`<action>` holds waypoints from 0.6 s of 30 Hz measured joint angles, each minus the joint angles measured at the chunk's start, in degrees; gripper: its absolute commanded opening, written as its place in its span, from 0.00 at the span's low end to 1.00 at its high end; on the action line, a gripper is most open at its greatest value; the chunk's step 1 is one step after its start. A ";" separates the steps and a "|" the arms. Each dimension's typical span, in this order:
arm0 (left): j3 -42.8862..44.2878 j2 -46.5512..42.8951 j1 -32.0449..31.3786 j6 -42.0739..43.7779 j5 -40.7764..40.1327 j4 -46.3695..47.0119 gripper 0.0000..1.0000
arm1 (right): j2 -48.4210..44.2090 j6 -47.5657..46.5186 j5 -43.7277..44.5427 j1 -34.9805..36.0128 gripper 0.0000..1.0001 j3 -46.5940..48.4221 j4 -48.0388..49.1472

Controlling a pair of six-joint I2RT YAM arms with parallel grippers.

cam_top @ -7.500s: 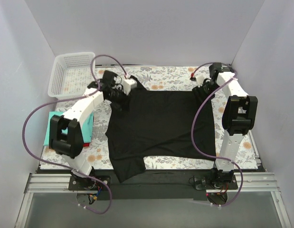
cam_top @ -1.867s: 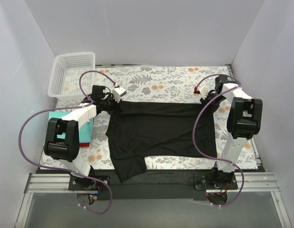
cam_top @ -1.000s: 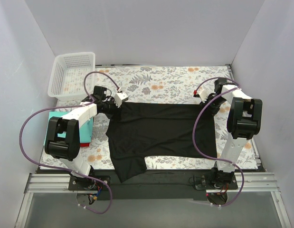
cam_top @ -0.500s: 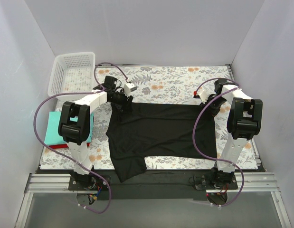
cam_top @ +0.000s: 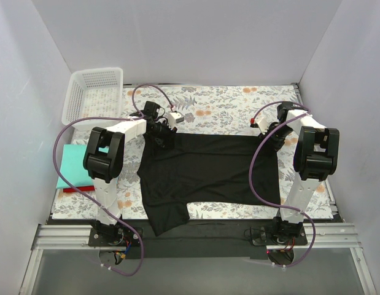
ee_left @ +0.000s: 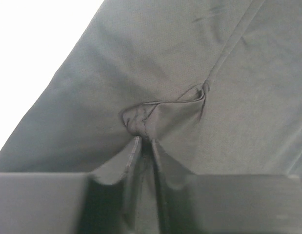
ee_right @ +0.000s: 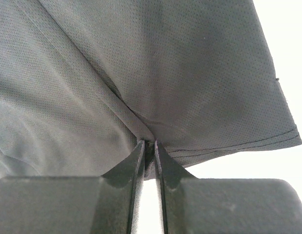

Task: Fold and stack the t-shirts
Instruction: Fold the tshirt

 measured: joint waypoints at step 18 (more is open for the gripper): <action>-14.01 -15.08 -8.11 5.11 -1.44 -0.68 0.19 | 0.00 -0.09 0.48 0.00 0.19 0.00 -0.96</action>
